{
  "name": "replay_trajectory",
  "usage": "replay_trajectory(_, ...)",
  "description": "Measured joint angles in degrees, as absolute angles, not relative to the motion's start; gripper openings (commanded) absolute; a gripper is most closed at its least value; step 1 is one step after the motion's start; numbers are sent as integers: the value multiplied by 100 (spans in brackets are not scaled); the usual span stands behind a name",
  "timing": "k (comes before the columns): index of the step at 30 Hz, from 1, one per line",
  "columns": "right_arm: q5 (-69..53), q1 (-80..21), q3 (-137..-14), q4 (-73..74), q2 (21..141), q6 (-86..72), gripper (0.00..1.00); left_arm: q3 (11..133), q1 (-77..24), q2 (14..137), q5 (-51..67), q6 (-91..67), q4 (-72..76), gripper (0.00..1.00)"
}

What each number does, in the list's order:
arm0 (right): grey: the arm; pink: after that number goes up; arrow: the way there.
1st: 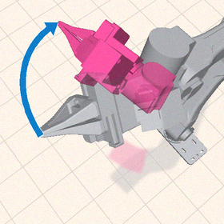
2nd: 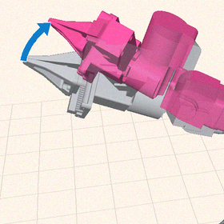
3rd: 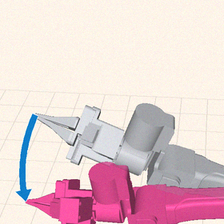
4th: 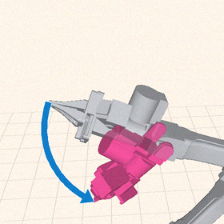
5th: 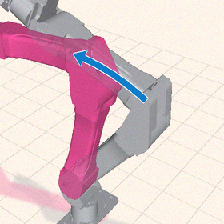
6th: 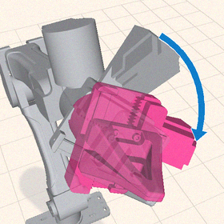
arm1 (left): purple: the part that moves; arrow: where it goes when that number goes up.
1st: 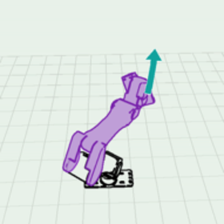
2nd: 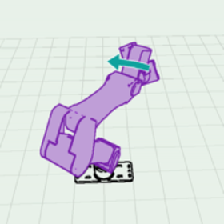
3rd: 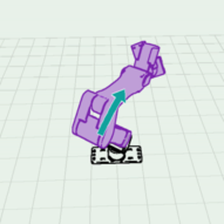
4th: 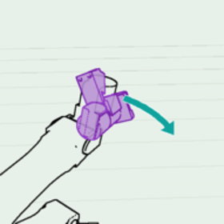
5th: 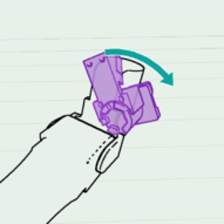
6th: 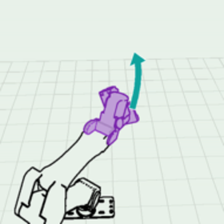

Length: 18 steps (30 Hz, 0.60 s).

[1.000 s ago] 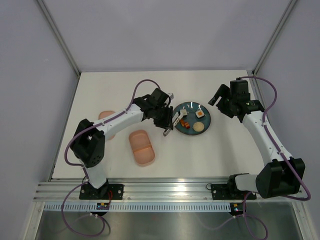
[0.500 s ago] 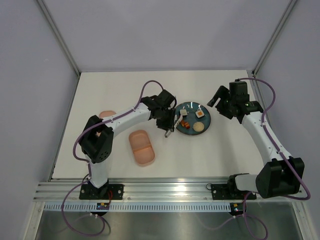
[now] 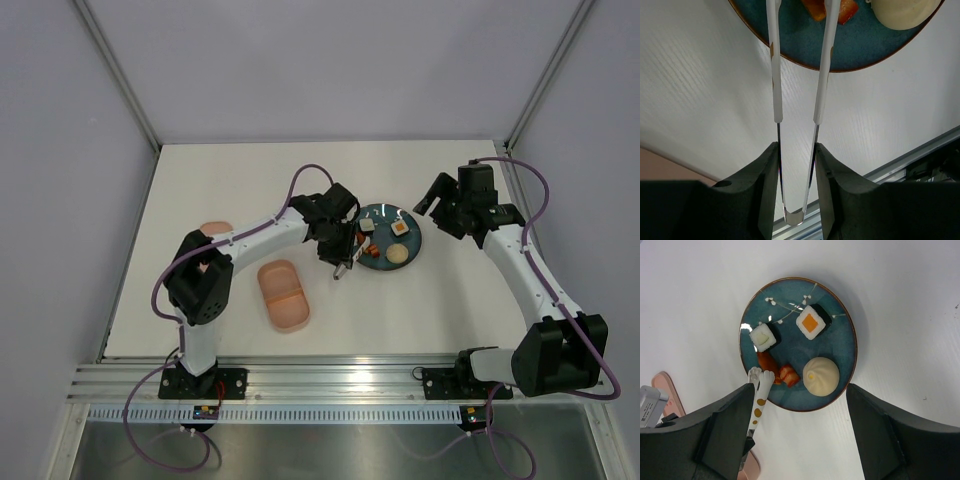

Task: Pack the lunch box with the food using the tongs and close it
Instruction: Pick up the fake food from the plate.

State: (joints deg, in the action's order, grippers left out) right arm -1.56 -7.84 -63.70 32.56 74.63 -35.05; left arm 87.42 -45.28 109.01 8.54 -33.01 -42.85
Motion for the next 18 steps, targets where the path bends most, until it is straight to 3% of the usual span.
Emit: replay_trajectory(18, -270, -784, -6222, 3135, 7332, -3566, 83, 9255, -4611, 11386, 722, -3354, -4670, 34)
